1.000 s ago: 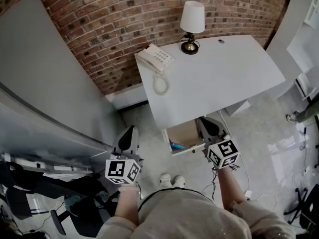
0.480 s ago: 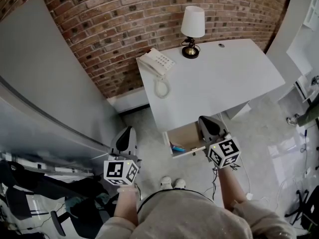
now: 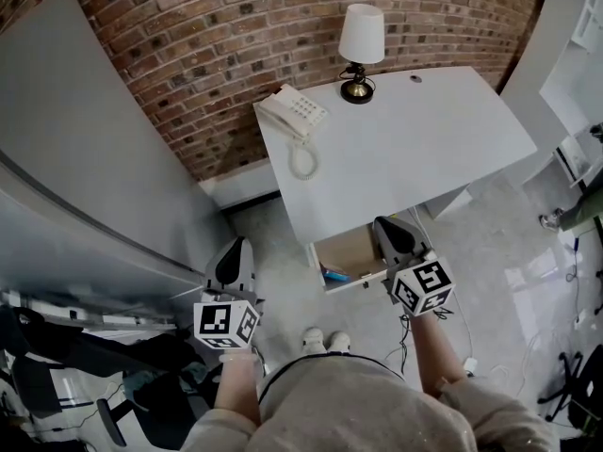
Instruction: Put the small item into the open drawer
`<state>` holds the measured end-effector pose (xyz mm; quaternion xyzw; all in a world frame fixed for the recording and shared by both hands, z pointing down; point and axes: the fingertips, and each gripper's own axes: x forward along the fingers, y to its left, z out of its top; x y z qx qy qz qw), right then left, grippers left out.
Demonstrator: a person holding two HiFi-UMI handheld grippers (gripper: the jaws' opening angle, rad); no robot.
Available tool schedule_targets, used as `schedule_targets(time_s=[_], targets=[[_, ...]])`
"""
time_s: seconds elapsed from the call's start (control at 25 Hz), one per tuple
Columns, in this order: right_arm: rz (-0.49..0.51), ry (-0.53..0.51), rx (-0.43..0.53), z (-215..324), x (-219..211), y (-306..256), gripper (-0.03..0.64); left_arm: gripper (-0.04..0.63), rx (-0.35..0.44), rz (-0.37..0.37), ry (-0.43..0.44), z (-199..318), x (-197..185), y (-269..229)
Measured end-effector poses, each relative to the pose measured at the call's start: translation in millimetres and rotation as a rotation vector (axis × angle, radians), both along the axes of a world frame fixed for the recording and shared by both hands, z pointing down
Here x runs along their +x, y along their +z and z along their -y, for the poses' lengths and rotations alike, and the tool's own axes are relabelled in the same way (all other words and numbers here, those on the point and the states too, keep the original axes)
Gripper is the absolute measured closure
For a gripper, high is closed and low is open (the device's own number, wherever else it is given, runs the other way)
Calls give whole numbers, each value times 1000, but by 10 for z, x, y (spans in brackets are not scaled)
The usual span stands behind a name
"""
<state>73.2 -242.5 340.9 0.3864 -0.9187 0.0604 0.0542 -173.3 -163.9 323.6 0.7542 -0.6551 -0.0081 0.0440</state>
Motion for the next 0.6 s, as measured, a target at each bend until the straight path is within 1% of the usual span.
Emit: schedule_targets(time_s=[0.2,0.6], targets=[[13,10,-1,-27,40,-8,612,591,0,-13,5,4,17,11],[43,13,-8,-69,60,5,612,591,-5,-10,6,-16,20,37]])
